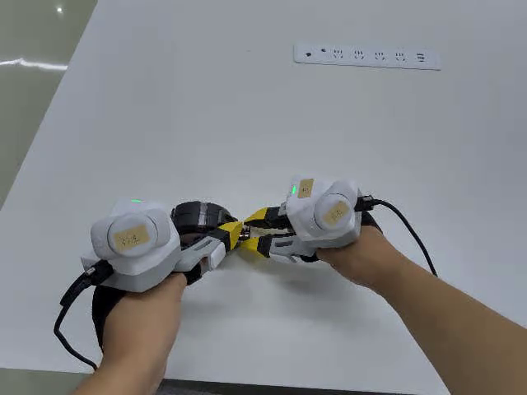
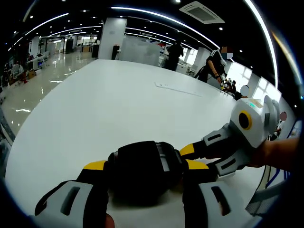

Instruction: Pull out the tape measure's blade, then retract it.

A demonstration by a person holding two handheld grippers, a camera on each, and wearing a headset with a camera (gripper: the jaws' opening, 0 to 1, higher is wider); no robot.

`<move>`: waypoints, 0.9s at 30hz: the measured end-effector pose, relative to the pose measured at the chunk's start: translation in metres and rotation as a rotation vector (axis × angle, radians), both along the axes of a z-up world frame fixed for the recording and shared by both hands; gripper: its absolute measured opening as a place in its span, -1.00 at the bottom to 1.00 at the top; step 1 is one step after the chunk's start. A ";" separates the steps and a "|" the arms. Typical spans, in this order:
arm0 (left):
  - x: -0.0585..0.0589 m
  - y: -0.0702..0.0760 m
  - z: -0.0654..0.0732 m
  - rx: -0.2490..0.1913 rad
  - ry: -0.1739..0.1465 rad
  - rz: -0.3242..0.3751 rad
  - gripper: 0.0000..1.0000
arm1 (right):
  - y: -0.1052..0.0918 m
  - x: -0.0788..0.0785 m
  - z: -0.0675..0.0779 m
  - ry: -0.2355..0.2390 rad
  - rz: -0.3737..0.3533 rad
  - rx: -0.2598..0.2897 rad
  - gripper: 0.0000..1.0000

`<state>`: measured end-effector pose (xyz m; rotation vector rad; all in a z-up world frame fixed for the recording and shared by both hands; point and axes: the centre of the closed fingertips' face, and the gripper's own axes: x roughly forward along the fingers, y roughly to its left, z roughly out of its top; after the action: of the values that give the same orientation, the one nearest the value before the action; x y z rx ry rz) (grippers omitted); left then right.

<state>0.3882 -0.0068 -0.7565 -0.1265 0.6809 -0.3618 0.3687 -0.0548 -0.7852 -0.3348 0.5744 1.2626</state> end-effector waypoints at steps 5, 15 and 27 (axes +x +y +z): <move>0.000 -0.001 0.001 0.005 -0.004 -0.004 0.18 | 0.000 0.000 0.001 0.000 -0.004 0.003 -0.60; 0.001 0.005 0.010 0.013 -0.037 -0.030 0.22 | -0.011 0.000 0.009 -0.001 -0.040 0.017 -0.52; -0.008 0.009 0.025 0.026 -0.083 -0.123 0.29 | -0.039 -0.004 0.025 0.012 -0.147 0.044 -0.24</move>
<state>0.3802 0.0022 -0.7314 -0.0442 0.6123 -0.4738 0.3652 -0.0942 -0.7606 -0.2440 0.5703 1.1348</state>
